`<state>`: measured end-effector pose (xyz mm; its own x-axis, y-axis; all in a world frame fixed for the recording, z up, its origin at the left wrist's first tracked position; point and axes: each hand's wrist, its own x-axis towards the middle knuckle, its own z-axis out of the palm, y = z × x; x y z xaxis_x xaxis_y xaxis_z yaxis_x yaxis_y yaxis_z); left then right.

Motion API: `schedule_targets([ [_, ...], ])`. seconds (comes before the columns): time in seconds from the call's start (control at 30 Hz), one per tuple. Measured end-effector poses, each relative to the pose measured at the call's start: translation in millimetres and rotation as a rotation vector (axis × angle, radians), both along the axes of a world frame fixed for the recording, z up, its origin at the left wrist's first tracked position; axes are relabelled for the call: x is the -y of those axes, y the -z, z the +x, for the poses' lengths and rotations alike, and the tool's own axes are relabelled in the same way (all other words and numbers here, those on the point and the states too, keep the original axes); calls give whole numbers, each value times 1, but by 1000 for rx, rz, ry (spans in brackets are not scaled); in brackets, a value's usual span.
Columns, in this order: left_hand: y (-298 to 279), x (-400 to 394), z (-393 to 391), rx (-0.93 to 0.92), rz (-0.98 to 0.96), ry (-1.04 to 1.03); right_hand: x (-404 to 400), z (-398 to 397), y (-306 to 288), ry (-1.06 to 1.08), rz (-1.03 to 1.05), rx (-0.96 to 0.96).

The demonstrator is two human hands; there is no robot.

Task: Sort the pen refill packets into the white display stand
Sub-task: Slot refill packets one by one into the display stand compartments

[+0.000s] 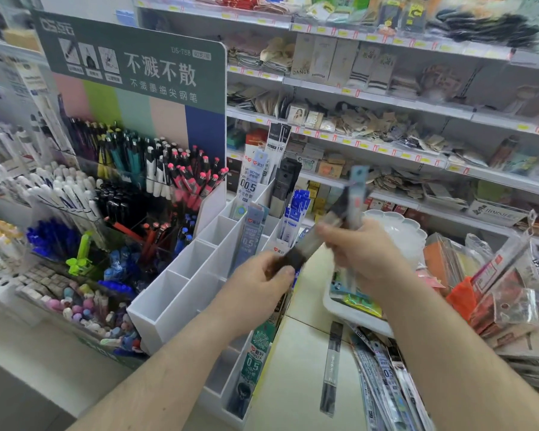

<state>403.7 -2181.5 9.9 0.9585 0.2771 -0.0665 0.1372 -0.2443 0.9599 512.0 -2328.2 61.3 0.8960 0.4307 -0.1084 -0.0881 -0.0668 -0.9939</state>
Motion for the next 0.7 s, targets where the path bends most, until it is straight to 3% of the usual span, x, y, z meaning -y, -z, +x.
schedule_targets([
  [0.1,9,-10,-1,147,509,-122,2,24,-16,166,122,92],
  [0.23,34,-17,0,143,771,-76,-27,47,-9,230,57,247],
  [0.43,39,-23,4,158,761,-141,-68,81,8,190,-111,358],
  [0.7,41,-20,0,204,750,-113,-90,102,17,46,-497,529],
])
